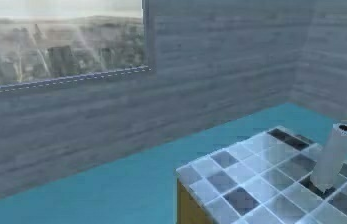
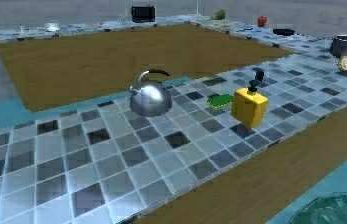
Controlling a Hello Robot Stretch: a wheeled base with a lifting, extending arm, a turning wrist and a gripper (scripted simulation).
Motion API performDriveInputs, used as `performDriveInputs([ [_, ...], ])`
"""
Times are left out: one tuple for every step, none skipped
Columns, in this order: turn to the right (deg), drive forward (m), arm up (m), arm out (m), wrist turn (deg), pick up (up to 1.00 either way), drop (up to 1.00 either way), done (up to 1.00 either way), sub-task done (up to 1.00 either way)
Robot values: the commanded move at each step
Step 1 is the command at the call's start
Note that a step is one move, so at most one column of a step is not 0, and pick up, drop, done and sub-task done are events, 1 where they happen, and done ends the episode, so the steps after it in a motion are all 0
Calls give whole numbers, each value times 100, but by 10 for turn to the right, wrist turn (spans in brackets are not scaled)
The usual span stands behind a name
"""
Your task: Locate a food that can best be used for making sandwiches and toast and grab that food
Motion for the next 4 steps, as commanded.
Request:
performDriveInputs([
  [-450,0,0,0,0,0,0,0,0],
  [-450,0,0,0,0,0,0,0,0],
  [-270,0,0,0,0,0,0,0,0],
  [0,35,0,0,0,0,0,0,0],
])
